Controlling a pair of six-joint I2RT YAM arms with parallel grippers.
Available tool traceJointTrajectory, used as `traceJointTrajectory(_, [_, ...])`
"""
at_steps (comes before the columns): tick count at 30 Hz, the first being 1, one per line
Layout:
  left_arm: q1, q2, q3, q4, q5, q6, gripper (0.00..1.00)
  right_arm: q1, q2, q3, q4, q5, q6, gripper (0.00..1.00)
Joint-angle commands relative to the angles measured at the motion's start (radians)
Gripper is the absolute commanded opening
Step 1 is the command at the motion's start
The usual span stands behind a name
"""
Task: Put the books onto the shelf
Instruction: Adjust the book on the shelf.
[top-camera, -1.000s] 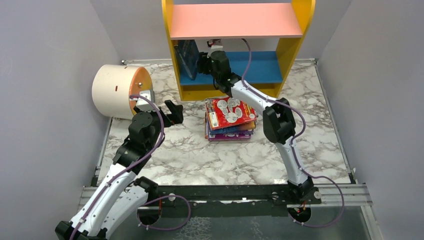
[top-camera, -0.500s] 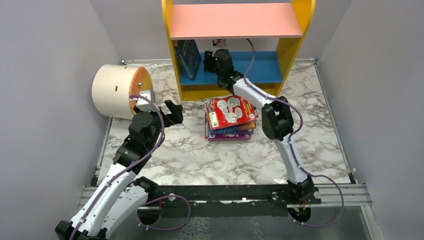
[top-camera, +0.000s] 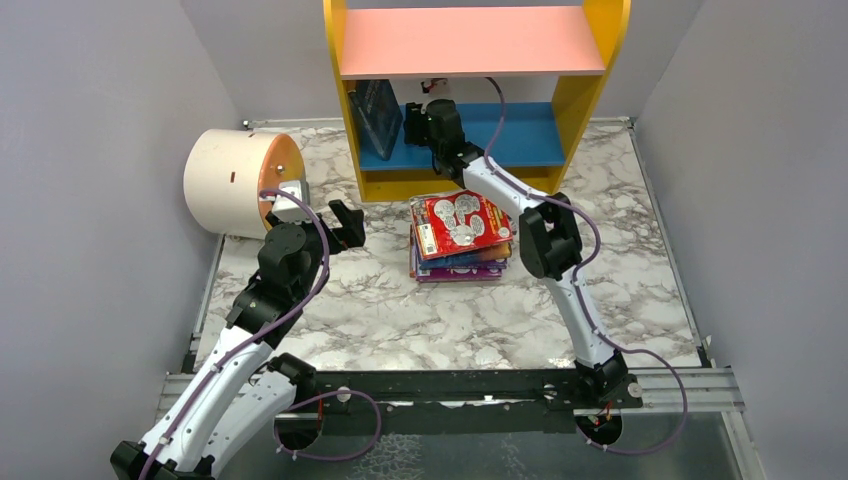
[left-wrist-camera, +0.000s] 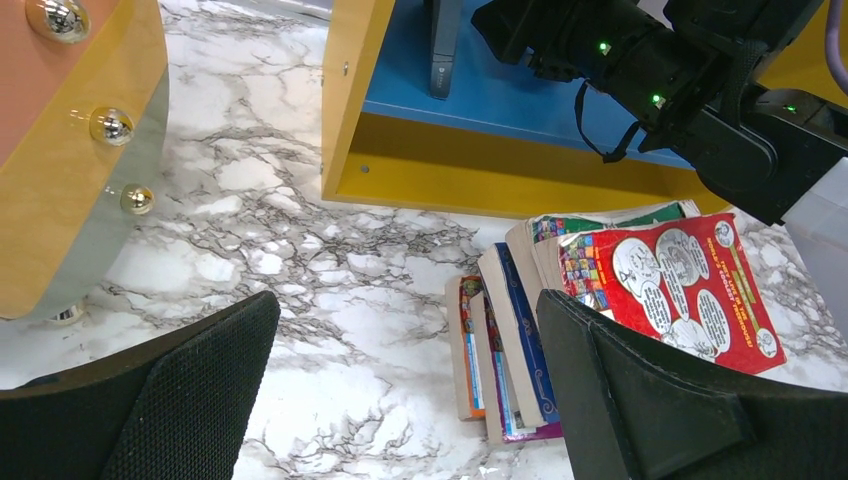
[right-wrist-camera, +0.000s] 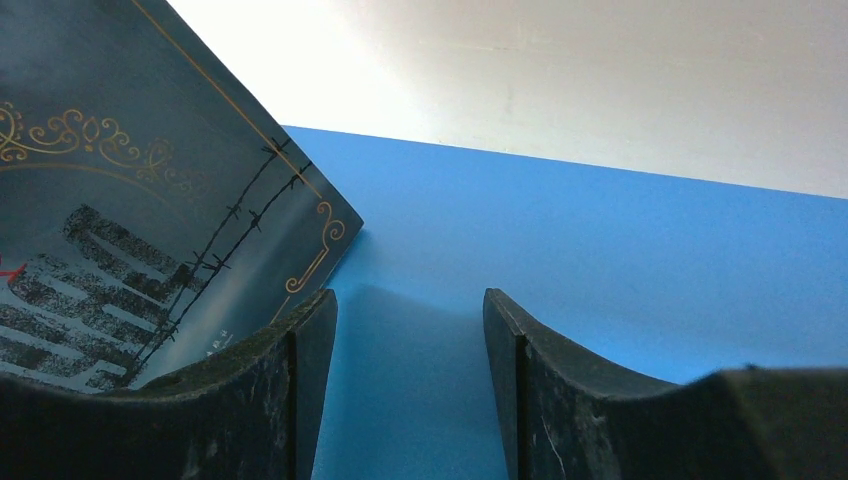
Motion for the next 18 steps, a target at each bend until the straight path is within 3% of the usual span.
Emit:
traceJointTrajectory(1, [0.001,-0.004,0.025,-0.006,-0.031,0.009,0.99,-0.003,0.041,0.042,0.007,-0.046,-0.001,0.55])
traceJointTrajectory(18, [0.001,-0.015,0.022,-0.012,-0.037,0.005,0.99,0.001,0.083,0.087,0.03,-0.132,0.008,0.55])
